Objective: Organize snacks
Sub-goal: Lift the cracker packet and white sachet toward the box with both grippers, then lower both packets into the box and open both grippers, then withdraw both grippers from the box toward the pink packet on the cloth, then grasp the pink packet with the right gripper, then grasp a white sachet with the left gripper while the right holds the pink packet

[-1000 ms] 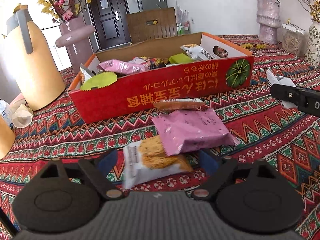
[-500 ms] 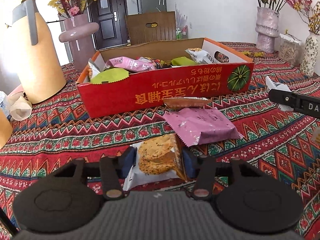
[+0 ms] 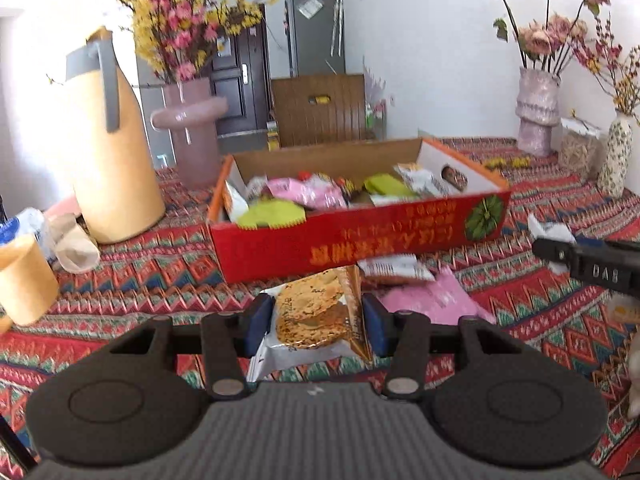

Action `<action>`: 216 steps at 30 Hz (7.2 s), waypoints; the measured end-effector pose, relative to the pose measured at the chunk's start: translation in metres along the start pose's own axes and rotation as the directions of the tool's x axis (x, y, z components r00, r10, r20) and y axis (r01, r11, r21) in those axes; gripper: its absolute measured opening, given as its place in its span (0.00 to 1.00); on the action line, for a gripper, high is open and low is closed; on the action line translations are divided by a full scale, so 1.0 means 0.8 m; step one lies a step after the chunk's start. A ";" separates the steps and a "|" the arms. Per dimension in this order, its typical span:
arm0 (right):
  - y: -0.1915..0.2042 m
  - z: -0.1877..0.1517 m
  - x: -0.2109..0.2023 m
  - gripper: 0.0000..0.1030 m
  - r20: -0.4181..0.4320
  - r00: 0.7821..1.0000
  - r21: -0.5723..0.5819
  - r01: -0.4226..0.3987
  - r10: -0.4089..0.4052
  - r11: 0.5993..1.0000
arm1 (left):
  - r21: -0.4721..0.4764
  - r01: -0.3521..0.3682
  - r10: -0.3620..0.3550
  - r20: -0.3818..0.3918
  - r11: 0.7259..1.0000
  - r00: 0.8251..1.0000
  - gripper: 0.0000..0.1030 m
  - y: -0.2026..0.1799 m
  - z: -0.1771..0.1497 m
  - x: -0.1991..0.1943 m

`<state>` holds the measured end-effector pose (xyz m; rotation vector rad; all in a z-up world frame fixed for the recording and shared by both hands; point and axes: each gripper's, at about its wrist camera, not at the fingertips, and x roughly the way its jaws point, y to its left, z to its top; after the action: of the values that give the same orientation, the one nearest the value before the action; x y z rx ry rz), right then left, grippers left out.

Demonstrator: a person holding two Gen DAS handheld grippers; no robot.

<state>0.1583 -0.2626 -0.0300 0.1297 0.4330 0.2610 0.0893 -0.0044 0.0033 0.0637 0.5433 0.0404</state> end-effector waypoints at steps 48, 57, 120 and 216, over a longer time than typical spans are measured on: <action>0.069 0.107 0.128 0.43 0.082 0.996 -0.097 0.027 -0.019 0.995 | -0.193 -0.115 0.146 0.155 0.974 0.977 0.49 0.034 0.108 0.129; 0.070 0.103 0.126 0.87 0.074 0.997 -0.082 0.031 -0.025 0.996 | -0.257 -0.130 0.183 0.196 0.958 0.963 1.00 0.043 0.106 0.115; 0.050 -0.007 0.004 1.00 -0.163 0.986 -0.039 0.028 -0.034 0.999 | -0.217 -0.079 0.082 0.009 0.973 0.997 1.00 0.080 -0.021 0.037; -0.011 0.009 0.029 0.61 -0.080 0.993 0.007 0.082 -0.081 0.997 | 0.019 0.005 -0.001 -0.195 1.000 0.981 1.00 -0.058 0.059 0.123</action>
<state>0.1837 -0.2652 -0.0346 0.1111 0.5178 0.1838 0.1987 -0.0474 -0.0099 0.0779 0.7398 0.0388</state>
